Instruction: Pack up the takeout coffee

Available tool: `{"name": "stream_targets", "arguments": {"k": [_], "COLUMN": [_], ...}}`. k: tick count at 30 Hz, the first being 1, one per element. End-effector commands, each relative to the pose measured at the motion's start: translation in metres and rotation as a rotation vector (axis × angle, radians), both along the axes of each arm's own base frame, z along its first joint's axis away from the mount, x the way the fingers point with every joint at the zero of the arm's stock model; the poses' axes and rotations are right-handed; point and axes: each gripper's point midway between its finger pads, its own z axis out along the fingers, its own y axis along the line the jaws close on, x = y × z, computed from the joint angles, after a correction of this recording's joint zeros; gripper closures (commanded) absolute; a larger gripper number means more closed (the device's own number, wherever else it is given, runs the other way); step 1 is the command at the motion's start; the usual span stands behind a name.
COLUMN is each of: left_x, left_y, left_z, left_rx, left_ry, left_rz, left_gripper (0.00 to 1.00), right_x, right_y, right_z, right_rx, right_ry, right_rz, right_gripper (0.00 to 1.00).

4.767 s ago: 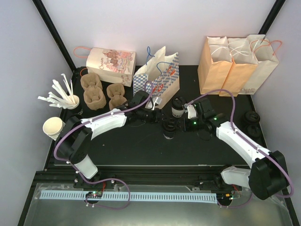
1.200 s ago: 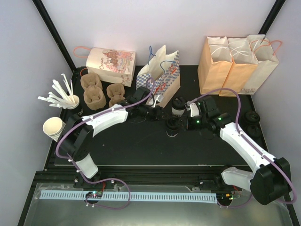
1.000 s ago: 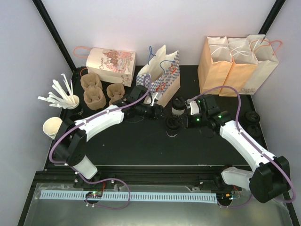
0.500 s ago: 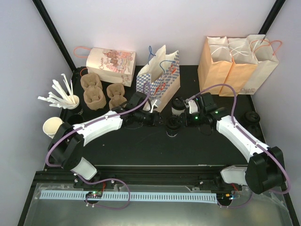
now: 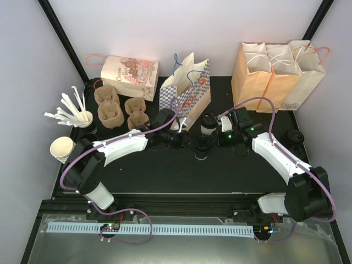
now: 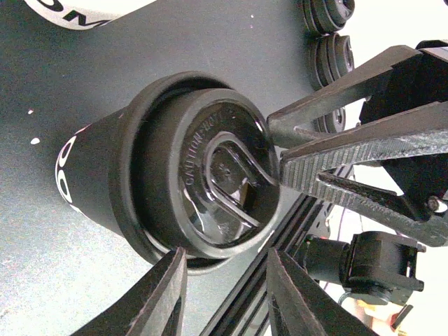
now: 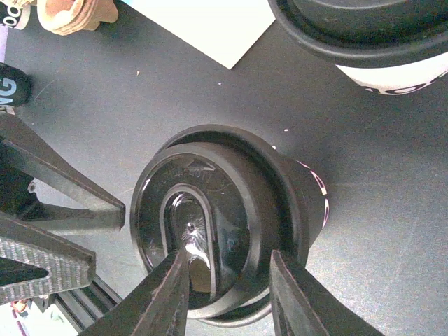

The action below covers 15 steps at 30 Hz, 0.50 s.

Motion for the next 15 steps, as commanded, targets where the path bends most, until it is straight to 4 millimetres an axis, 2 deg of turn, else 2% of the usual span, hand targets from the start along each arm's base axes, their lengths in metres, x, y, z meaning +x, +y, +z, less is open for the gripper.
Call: {"name": "stream_targets", "arguments": {"k": [1, 15], "left_x": [0.007, 0.011], "left_y": [-0.009, -0.009], "left_z": [0.003, -0.012], "left_rx": [-0.014, 0.021], "left_ry": [-0.014, -0.008], "left_rz": [-0.006, -0.001], "left_gripper": [0.66, 0.67], "right_x": [0.008, 0.000], "right_y": [0.002, 0.004], "right_z": [0.005, -0.011], "right_rx": [0.013, 0.021], "right_ry": [-0.027, 0.015], "right_rz": [0.009, 0.023], "right_gripper": [0.65, 0.68]}}
